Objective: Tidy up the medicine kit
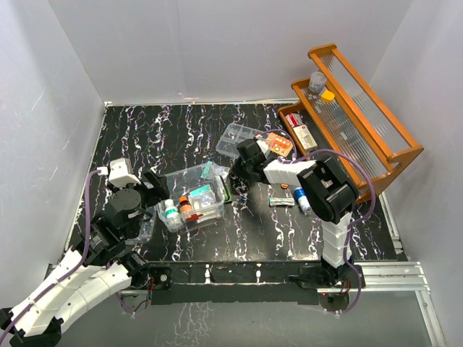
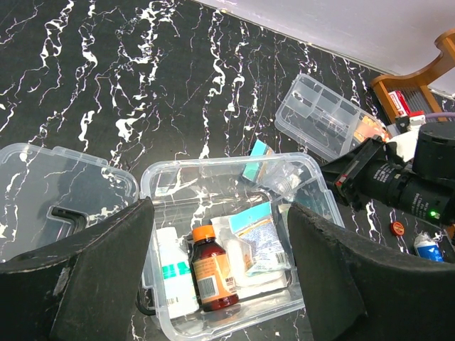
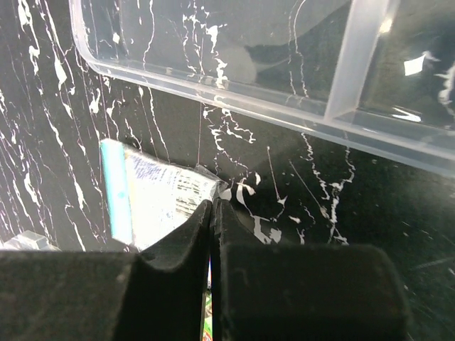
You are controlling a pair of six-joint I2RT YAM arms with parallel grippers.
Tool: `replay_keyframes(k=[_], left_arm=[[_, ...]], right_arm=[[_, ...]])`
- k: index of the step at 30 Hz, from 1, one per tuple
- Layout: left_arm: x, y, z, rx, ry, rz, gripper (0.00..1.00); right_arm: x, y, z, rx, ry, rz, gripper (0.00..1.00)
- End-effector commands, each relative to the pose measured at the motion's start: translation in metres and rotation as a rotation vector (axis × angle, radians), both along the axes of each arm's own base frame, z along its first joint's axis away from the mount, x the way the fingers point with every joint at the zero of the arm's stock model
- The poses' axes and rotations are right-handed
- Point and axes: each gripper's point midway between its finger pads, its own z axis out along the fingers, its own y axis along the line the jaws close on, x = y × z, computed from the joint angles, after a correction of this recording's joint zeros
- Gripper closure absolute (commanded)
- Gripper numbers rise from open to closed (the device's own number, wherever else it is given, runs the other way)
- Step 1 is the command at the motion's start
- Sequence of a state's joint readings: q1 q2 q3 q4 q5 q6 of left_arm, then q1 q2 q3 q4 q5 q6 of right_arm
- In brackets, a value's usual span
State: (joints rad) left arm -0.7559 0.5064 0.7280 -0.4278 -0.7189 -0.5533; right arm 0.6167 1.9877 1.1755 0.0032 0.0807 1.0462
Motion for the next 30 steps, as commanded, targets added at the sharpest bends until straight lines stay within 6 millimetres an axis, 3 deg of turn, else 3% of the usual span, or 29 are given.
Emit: replay_keyframes(k=[1, 4, 18, 20, 22, 25, 30], left_arm=[[0.000, 0.005, 0.012, -0.003, -0.028, 0.021, 0.25], [0.001, 0.005, 0.011, 0.003, -0.027, 0.022, 0.25], [0.003, 0.003, 0.012, 0.009, -0.037, 0.013, 0.25], [0.003, 0.003, 0.012, 0.014, -0.039, 0.011, 0.25], [0.004, 0.003, 0.012, 0.023, -0.041, 0.011, 0.25], [0.004, 0.005, 0.015, 0.035, -0.046, 0.020, 0.25], [0.004, 0.007, 0.018, 0.038, -0.054, 0.021, 0.25]], right_arm=[[0.007, -0.016, 0.040, -0.040, -0.103, -0.046, 1.00], [0.002, -0.026, 0.054, -0.062, -0.120, -0.049, 1.00], [-0.058, -0.085, 0.070, -0.237, -0.111, 0.003, 1.00], [-0.061, -0.092, 0.070, -0.283, -0.125, 0.033, 0.73], [-0.058, -0.104, 0.071, -0.363, -0.153, 0.035, 0.57], [-0.047, -0.107, 0.077, -0.435, -0.201, 0.103, 0.53], [-0.046, -0.073, 0.063, -0.447, -0.207, 0.424, 0.54]])
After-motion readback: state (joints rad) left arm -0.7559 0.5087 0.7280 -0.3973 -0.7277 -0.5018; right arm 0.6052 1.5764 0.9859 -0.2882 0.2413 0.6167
